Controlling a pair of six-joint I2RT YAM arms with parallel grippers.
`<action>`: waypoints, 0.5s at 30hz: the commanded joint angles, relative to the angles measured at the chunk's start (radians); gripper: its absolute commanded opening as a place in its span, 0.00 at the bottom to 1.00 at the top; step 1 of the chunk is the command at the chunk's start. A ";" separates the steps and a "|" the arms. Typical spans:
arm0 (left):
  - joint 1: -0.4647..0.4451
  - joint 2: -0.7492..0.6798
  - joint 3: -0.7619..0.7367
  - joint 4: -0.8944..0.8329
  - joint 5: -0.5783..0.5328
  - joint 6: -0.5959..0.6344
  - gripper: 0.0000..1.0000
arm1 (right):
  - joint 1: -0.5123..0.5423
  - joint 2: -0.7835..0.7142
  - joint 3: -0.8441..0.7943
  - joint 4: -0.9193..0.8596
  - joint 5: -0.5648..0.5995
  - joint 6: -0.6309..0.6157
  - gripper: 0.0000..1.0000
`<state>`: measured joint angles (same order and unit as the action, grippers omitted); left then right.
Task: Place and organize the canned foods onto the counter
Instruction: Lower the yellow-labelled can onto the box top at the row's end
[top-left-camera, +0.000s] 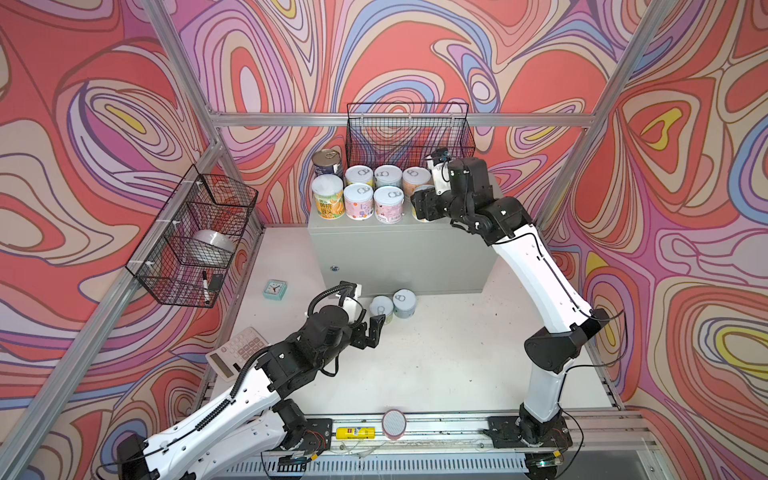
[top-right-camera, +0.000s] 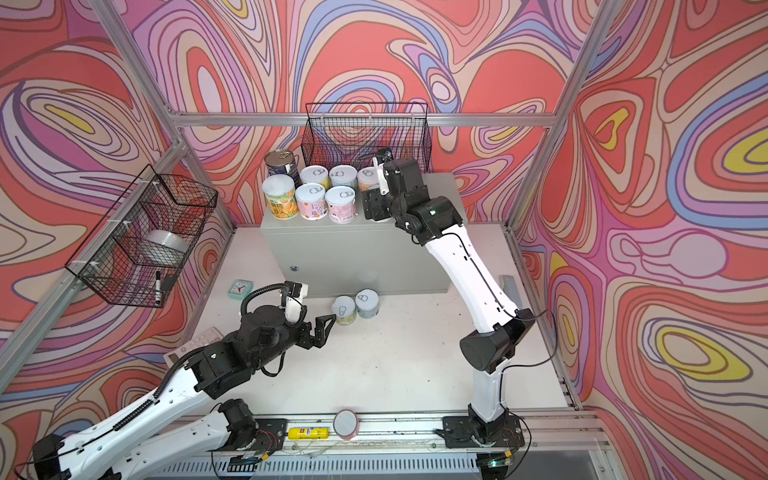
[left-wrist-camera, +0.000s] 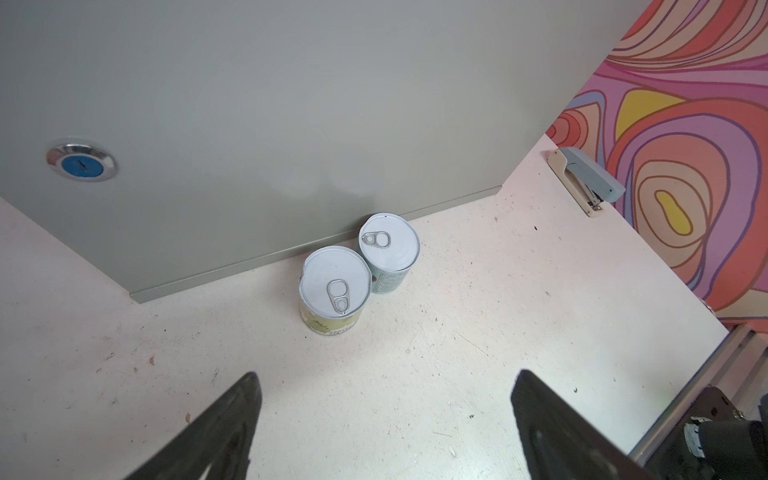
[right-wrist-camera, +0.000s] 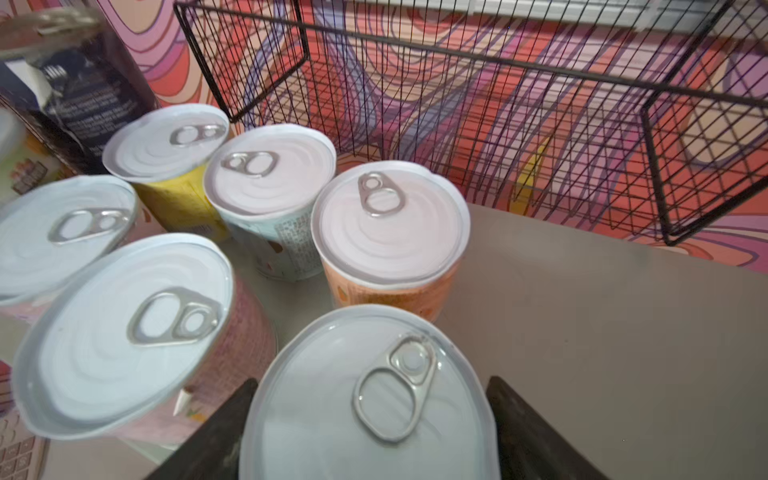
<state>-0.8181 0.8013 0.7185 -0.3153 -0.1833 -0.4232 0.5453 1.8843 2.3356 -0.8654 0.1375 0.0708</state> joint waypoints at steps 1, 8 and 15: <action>0.004 0.004 0.028 0.025 0.002 0.013 0.96 | -0.003 -0.101 -0.021 0.083 0.018 0.006 0.87; 0.004 0.004 0.024 0.025 -0.002 0.012 0.96 | -0.003 -0.266 -0.193 0.162 0.060 0.020 0.86; 0.007 0.012 0.028 0.025 0.005 0.015 0.95 | -0.004 -0.346 -0.345 0.153 0.185 0.029 0.86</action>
<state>-0.8181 0.8043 0.7185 -0.3103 -0.1833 -0.4191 0.5446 1.5219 2.0407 -0.7029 0.2481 0.0906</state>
